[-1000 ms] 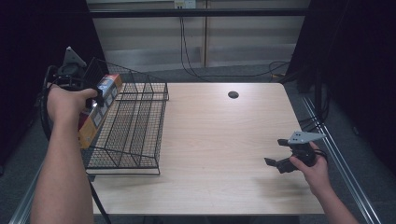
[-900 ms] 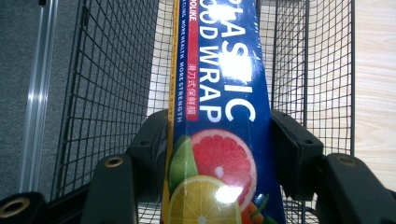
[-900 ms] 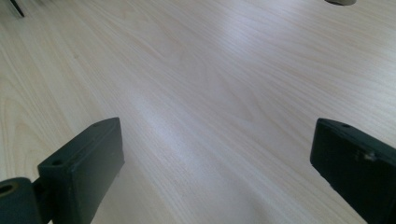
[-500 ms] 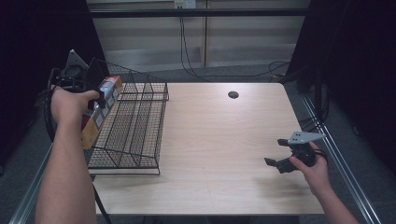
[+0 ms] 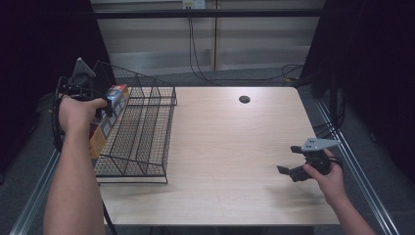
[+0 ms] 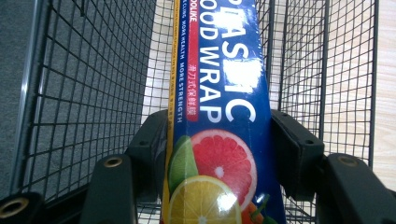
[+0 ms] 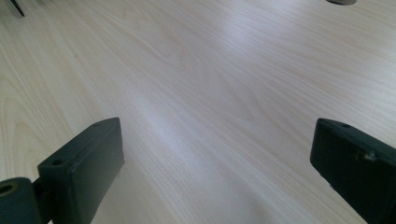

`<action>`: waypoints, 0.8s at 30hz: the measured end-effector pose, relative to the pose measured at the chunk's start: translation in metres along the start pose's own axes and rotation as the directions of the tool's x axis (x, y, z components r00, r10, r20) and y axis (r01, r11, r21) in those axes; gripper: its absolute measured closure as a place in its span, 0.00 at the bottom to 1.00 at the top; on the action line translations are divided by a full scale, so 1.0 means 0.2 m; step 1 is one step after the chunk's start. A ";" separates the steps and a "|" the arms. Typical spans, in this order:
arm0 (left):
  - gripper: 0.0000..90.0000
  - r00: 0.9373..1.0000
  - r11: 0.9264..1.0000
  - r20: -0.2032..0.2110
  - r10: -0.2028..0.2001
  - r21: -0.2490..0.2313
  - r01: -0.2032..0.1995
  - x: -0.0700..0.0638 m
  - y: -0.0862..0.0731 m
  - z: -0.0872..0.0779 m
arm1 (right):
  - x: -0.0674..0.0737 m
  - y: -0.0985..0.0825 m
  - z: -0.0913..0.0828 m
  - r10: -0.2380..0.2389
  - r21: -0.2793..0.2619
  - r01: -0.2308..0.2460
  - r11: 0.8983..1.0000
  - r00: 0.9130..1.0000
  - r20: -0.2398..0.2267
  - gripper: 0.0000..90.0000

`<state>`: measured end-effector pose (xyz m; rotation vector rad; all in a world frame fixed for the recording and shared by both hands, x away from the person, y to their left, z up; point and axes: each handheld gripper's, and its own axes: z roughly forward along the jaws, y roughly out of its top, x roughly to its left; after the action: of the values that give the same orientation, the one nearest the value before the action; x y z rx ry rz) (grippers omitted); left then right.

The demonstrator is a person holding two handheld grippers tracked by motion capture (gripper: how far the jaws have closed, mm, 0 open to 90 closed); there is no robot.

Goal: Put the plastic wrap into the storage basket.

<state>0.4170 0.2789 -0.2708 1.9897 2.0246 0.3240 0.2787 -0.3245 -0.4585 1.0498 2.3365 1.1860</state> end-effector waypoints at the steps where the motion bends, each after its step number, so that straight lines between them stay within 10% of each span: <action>1: 0.48 1.000 1.000 -0.006 -0.007 0.001 0.007 0.00 0.00 0.01 | 0.00 0.00 0.00 0.000 -0.001 0.000 1.000 1.000 -0.002 0.03; 24: 0.46 1.000 0.999 -0.009 -0.016 0.041 0.016 -0.01 0.00 0.08 | 0.00 0.00 0.00 0.000 0.000 0.000 1.000 1.000 -0.002 0.03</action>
<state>0.4228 0.2754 -0.2848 1.9984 2.0669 0.2904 0.2786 -0.3252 -0.4581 1.0496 2.3379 1.1869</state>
